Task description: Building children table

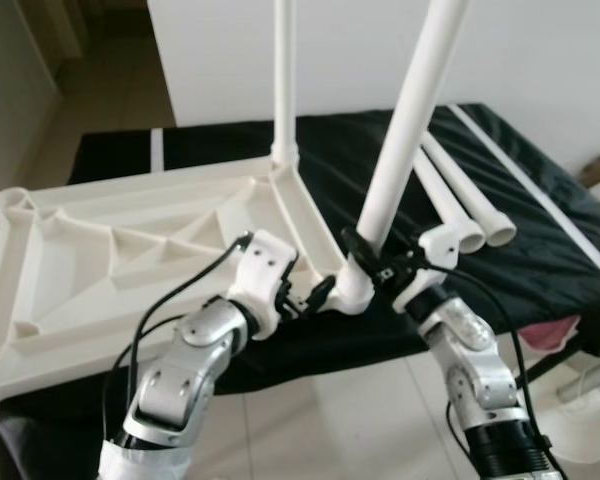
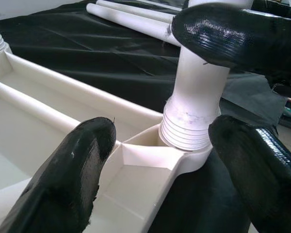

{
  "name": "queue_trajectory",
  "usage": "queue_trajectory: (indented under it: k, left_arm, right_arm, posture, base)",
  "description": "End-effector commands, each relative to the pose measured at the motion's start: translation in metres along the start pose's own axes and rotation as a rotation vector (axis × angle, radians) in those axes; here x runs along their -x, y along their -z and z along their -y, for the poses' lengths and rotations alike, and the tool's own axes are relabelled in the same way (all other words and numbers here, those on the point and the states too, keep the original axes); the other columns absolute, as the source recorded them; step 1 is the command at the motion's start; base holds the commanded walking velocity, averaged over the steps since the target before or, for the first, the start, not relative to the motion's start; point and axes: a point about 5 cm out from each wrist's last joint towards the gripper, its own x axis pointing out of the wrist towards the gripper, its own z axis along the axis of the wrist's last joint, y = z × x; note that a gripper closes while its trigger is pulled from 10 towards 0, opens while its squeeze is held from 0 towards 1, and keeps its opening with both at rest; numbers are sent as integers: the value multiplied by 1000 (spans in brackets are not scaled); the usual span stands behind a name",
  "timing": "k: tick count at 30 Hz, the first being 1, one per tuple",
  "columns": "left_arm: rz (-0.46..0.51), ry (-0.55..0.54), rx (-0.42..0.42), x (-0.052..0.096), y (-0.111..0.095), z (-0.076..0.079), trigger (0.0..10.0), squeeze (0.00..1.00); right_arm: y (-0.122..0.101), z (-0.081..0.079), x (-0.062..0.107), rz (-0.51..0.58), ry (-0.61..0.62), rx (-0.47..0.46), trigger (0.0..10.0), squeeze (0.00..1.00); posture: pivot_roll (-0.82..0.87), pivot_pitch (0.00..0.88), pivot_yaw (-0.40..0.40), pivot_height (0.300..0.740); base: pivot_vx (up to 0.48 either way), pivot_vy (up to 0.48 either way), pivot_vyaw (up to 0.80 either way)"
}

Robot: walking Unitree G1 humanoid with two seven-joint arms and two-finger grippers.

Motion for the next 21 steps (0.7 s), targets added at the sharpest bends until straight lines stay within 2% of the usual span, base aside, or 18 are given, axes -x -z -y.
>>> queue_trajectory:
  k: [1,5,6,9,10,20,21]
  left_arm:
    - [8,-40,3,0,-3,-2,10000,0]
    - [10,-43,4,1,-4,-2,10000,0]
    - [12,-44,4,1,-4,-2,10000,0]
    - [13,-44,4,1,-4,-2,10000,0]
    - [15,-44,5,1,-5,-2,10000,0]
    - [17,-41,6,0,-5,-1,10000,0]
    - [18,-40,7,0,-5,-1,10000,0]
  right_arm:
    - [34,3,9,-182,62,-108,10000,0]
    - [34,5,7,-183,104,-172,10000,0]
    - [34,7,5,-178,143,-223,10000,0]
    - [34,8,5,-176,158,-243,10000,0]
    - [35,8,5,-183,177,-275,10000,0]
    - [36,7,7,-192,204,-269,10000,0]
    - [35,5,7,-184,192,-211,10000,0]
  posture:
    - [55,96,-32,740]
    - [56,96,-32,740]
    - [55,94,-34,740]
    - [54,94,-34,740]
    - [53,93,-35,740]
    - [48,92,-37,740]
    - [46,87,-38,740]
  base:
    - [0,0,0]
    - [0,0,0]
    - [0,0,0]
    - [0,0,0]
    - [0,0,0]
    - [0,0,0]
    - [0,0,0]
